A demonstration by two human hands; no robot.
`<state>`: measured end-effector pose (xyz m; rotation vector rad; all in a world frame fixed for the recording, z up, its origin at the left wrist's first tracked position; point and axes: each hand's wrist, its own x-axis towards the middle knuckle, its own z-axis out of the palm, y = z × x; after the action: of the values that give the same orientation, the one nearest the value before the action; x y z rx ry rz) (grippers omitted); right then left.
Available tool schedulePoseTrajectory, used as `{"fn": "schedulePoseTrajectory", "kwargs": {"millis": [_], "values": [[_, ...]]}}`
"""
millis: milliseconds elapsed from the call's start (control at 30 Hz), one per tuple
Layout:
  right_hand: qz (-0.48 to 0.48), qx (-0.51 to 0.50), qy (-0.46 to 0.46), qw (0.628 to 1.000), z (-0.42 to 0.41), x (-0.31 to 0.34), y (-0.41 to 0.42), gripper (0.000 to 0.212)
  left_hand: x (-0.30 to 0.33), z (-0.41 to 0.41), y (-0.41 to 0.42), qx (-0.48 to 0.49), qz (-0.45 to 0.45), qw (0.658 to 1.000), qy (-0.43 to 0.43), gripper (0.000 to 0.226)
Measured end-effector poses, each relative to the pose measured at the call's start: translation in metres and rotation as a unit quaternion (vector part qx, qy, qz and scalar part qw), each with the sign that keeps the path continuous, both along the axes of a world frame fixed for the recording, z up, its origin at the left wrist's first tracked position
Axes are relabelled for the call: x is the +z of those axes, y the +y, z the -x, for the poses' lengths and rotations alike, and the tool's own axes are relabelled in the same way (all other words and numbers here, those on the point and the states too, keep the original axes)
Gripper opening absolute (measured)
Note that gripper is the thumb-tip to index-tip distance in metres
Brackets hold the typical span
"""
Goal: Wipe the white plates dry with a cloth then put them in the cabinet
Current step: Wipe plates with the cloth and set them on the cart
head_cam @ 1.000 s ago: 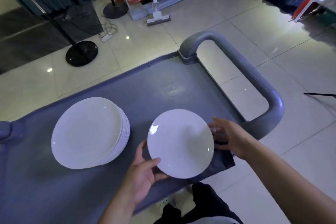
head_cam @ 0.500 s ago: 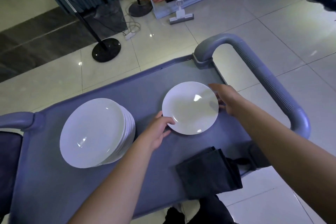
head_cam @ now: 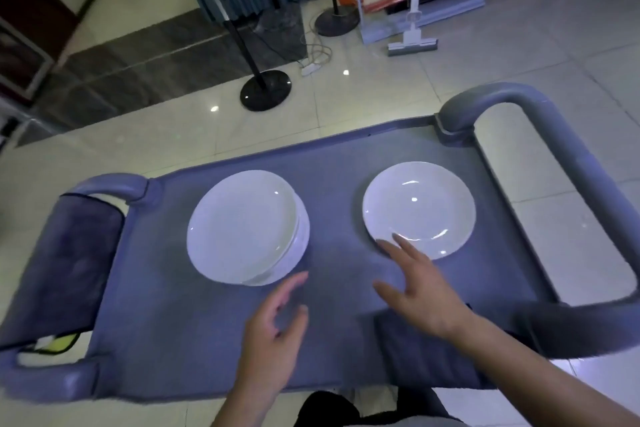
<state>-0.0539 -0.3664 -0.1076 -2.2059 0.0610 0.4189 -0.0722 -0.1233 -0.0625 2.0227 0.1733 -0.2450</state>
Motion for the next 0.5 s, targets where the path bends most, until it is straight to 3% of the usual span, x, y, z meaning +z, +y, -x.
{"fn": "schedulePoseTrajectory", "kwargs": {"millis": [100,233,367,500], "values": [[-0.023,0.023,-0.015,0.999,-0.018,0.014,0.029,0.067,0.01,-0.002,0.054,0.105,-0.049,0.991,-0.073,0.037],[-0.039,0.004,-0.022,0.999,-0.065,0.044,0.08,0.061,0.015,-0.048,0.117,0.168,-0.137,0.974,-0.069,0.05],[-0.134,-0.121,0.034,0.983,-0.109,0.058,0.122,0.028,0.014,-0.091,0.139,0.169,-0.02,0.984,0.045,0.072],[-0.169,-0.241,0.078,0.953,-0.127,0.059,0.142,0.03,0.0,-0.105,0.144,0.109,0.077,0.989,0.058,0.055]]}}
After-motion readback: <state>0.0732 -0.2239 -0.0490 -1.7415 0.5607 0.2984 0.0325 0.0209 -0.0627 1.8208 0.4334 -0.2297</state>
